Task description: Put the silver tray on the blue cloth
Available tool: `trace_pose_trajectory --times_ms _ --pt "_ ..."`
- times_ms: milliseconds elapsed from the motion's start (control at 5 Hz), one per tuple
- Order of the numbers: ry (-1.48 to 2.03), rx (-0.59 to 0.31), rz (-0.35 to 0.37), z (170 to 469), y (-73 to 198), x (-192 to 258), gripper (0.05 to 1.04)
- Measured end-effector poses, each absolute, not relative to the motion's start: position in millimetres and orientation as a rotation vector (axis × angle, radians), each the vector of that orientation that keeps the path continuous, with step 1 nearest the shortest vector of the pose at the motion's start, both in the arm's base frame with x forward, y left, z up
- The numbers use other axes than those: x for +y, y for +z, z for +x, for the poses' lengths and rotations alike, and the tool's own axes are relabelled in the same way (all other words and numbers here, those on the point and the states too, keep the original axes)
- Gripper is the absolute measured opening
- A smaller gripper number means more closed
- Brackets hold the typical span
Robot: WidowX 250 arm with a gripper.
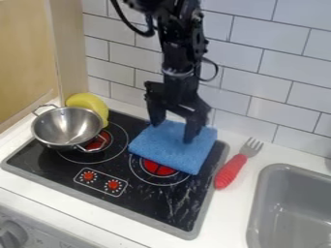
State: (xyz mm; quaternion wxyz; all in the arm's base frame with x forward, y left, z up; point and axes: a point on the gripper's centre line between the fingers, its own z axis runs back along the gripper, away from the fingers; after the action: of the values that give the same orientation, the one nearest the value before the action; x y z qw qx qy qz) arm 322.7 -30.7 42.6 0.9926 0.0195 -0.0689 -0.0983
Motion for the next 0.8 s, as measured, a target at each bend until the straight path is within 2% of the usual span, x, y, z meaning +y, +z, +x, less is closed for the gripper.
trace_pose_trajectory --times_ms 400,800 --pt "-0.12 -0.154 0.093 310 63 -8 0.999" --pt "0.061 -0.074 0.3 299 57 22 0.999"
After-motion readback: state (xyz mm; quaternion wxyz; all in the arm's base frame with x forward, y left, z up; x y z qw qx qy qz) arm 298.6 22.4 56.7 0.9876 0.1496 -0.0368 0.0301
